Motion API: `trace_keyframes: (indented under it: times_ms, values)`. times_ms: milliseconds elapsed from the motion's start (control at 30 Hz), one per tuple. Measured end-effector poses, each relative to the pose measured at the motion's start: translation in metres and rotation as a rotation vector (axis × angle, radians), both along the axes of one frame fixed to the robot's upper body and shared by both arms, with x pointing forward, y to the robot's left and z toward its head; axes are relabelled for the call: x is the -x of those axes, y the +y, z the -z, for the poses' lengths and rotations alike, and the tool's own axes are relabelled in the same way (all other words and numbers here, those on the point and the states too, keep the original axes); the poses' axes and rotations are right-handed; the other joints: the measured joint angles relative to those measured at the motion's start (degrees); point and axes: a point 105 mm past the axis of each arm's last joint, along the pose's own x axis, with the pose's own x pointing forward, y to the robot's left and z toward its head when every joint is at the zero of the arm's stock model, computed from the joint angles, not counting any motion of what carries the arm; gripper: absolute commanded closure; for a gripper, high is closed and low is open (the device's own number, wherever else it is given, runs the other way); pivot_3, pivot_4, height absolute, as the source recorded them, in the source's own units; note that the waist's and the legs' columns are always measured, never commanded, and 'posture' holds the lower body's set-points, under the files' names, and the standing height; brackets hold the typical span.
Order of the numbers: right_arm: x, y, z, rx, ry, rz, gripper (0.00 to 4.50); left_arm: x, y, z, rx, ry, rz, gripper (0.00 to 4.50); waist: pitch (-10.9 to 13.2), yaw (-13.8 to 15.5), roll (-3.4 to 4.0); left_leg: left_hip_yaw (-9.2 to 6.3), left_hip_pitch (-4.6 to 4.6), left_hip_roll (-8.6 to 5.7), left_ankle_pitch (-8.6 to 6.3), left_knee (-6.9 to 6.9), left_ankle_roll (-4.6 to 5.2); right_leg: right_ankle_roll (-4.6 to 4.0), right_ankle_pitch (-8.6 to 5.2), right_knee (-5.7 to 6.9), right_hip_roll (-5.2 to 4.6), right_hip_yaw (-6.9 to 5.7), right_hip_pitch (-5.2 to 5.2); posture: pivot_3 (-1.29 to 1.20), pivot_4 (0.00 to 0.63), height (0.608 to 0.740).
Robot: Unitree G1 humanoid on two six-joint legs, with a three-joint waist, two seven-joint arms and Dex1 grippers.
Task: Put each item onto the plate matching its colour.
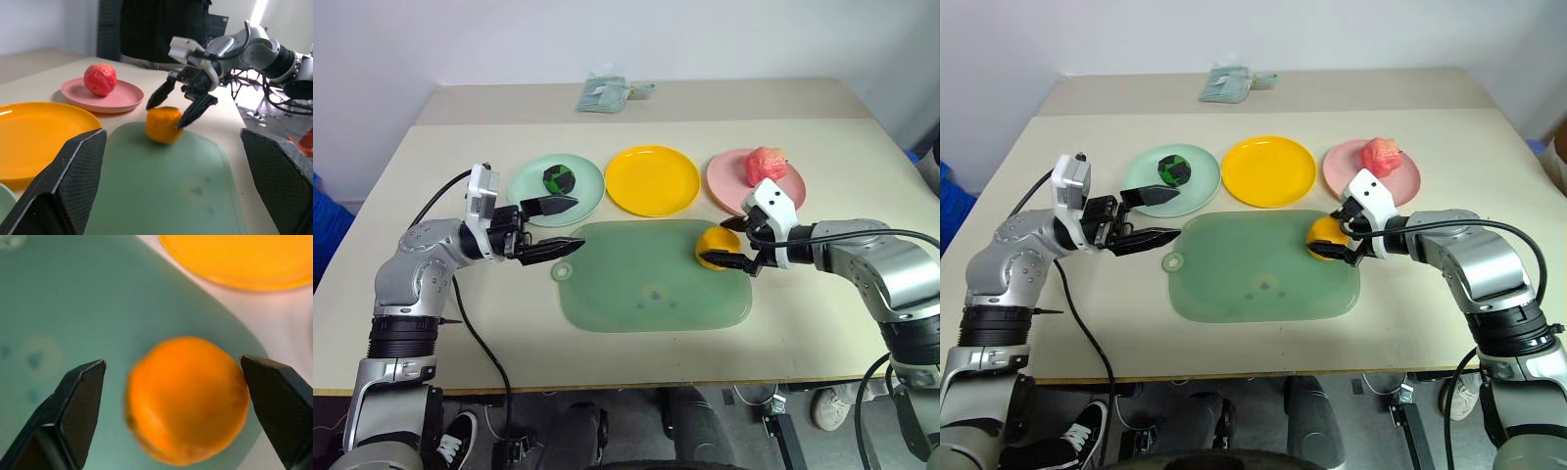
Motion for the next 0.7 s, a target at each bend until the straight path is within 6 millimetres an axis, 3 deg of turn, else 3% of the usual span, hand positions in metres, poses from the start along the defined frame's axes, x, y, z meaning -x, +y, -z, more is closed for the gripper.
trace_keyframes:
  times_ms: [100, 233, 367, 500, 633, 700]
  values:
    - [0.000, 0.001, 0.010, 0.037, 0.021, -0.004, 0.05, 0.000, 0.000, 0.001, -0.005, 0.001, 0.000, 0.00, 0.00, 0.09, 0.00, 0.00, 0.00, 0.00, 0.00, 0.00, 0.00, 0.00, 0.00, 0.00, 0.00, 0.00, 0.00, 0.00, 0.150, 0.740]
    - [-0.002, 0.003, 0.014, 0.021, 0.033, 0.000, 1.24, 0.001, 0.002, 0.006, -0.010, 0.009, -0.012, 0.00, 0.00, 0.09, 0.00, -0.01, 0.00, 0.00, 0.00, 0.00, 0.00, 0.00, 0.00, 0.00, 0.01, 0.00, 0.01, 0.00, 0.150, 0.740]
    - [-0.010, 0.003, 0.009, 0.023, -0.006, 0.009, 1.37, 0.000, 0.005, 0.008, -0.008, 0.011, -0.034, 0.00, 0.00, 0.08, 0.00, -0.01, 0.00, 0.00, 0.00, 0.00, 0.00, 0.00, 0.00, 0.00, 0.01, 0.00, 0.00, 0.00, 0.150, 0.740]
    - [-0.031, 0.029, -0.025, -0.137, -0.135, 0.010, 1.37, -0.005, 0.007, 0.008, -0.003, 0.015, -0.086, 0.00, 0.00, -0.32, 0.00, 0.01, -0.01, 0.02, 0.02, -0.03, -0.04, 0.00, 0.00, 0.02, 0.02, 0.03, -0.11, 0.00, 0.150, 0.740]
    - [-0.062, 0.050, -0.074, -0.206, -0.428, 0.061, 1.37, -0.016, 0.011, 0.018, -0.015, 0.044, -0.220, 0.00, -0.01, -0.20, -0.01, -0.03, -0.04, 0.04, 0.09, -0.10, -0.16, 0.00, 0.00, 0.06, 0.05, 0.01, -0.16, 0.00, 0.150, 0.740]
    - [-0.077, 0.059, -0.078, -0.222, -0.516, 0.121, 1.37, -0.022, 0.010, 0.024, -0.013, 0.060, -0.284, 0.00, -0.02, -0.02, -0.04, -0.04, -0.06, 0.02, 0.09, -0.09, -0.17, -0.01, 0.01, 0.09, 0.03, 0.00, -0.15, 0.00, 0.150, 0.740]
